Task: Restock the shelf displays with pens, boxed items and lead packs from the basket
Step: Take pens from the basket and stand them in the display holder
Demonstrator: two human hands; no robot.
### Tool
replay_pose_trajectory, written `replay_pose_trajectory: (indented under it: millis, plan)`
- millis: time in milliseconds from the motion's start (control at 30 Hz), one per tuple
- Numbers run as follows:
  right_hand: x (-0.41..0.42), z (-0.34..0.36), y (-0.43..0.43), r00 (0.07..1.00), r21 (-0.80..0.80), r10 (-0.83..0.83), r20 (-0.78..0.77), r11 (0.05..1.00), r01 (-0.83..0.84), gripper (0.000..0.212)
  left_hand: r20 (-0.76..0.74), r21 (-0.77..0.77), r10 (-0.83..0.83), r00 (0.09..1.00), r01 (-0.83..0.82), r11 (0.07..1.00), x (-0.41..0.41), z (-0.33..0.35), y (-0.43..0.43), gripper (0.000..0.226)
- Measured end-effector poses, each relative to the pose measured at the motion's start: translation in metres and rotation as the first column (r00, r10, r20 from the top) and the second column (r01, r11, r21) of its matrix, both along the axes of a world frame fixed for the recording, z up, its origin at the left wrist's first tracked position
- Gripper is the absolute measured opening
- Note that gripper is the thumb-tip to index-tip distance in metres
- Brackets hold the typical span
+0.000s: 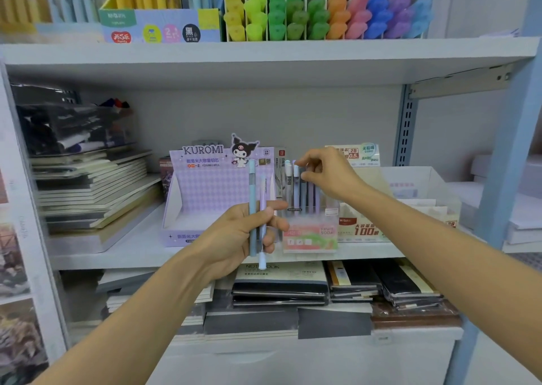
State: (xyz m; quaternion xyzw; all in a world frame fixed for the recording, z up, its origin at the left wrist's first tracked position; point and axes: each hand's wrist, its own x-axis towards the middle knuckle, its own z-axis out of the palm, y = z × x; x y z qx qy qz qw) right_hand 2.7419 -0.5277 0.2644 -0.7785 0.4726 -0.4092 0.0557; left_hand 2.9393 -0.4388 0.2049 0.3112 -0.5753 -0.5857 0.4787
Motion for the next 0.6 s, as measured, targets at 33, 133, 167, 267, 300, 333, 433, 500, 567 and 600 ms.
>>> replay_pose_trajectory:
  millis: [33,133,167,267,300,333,433,500,567,600]
  plan:
    - [-0.001,0.004,0.002,1.000,0.018,0.000,0.001,1.000,0.000,0.019,0.002,-0.005,-0.001,1.000,0.001,1.000,-0.001,0.000,0.001,0.029]
    - [-0.004,0.014,0.017,0.989,-0.001,0.053,0.139,0.999,-0.053,0.020,0.013,-0.024,0.002,1.000,-0.001,1.000,-0.005,0.002,0.005,0.030]
    - [-0.004,0.016,0.024,0.971,0.050,0.110,0.212,0.991,-0.123,0.023,0.025,-0.034,-0.001,1.000,0.002,0.999,-0.007,0.003,0.006,0.031]
    - [0.000,0.015,0.044,0.907,0.287,0.292,0.304,0.880,-0.380,0.029,0.067,-0.066,-0.018,0.998,0.023,0.998,-0.016,0.007,0.010,0.041]
    - [0.001,0.014,0.048,0.888,0.312,0.338,0.313,0.846,-0.432,0.026,0.076,-0.069,-0.029,0.997,0.034,0.997,-0.018,0.008,0.011,0.040]
    - [0.001,0.013,0.051,0.867,0.314,0.372,0.331,0.823,-0.473,0.023,0.086,-0.069,-0.037,0.996,0.043,0.997,-0.020,0.009,0.012,0.039]
    - [-0.005,0.017,0.057,0.824,0.258,0.382,0.418,0.820,-0.511,0.015,0.127,-0.048,-0.025,0.992,0.031,0.998,-0.017,0.011,0.015,0.037]
    - [-0.014,0.021,0.059,0.797,0.206,0.346,0.494,0.844,-0.494,0.012,0.110,-0.020,0.018,0.994,-0.016,1.000,-0.009,0.012,0.016,0.036]
    - [-0.024,0.022,0.060,0.756,0.159,0.311,0.576,0.865,-0.476,0.013,0.085,-0.005,0.121,0.989,-0.121,0.993,-0.002,0.014,0.017,0.031]
    - [-0.029,0.021,0.061,0.741,0.148,0.301,0.600,0.868,-0.473,0.014,0.071,-0.005,0.189,0.979,-0.190,0.982,0.000,0.015,0.017,0.027]
